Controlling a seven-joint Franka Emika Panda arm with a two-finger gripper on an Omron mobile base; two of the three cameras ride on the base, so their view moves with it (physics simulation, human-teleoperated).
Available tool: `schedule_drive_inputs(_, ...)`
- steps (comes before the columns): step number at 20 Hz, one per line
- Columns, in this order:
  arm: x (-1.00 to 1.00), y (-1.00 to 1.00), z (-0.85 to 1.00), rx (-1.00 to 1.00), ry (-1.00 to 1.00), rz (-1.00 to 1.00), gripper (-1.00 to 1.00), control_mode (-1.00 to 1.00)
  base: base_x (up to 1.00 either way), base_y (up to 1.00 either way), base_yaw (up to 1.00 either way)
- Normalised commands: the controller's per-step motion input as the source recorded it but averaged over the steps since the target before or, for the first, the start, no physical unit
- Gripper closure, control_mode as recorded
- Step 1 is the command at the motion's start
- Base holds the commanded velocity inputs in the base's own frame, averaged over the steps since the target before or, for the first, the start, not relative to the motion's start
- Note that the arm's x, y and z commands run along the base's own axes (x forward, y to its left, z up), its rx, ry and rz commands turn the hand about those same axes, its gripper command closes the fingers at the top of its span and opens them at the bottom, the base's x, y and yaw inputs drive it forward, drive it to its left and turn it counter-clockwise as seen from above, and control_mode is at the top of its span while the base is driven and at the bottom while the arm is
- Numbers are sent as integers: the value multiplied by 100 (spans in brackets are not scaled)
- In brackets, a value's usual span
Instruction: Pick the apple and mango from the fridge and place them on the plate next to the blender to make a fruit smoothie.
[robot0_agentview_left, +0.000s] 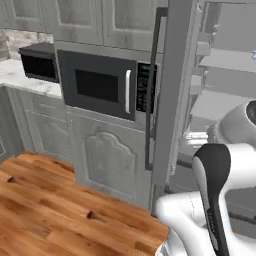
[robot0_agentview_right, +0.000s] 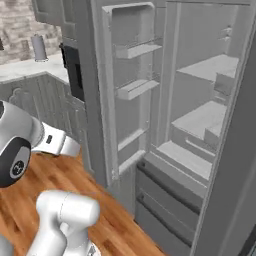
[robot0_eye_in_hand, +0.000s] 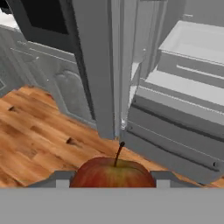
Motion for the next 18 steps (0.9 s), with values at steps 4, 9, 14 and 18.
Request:
schedule_drive_inputs(4,0,0,0,0,0,0,100,100,-16,92,84)
schedule_drive_inputs(9,0,0,0,0,0,0,100,100,-8,100,64)
schedule_drive_inputs(14,0,0,0,0,0,0,100,100,28,100,42)
schedule_drive_inputs(18,0,0,0,0,0,0,100,100,100,100,30)
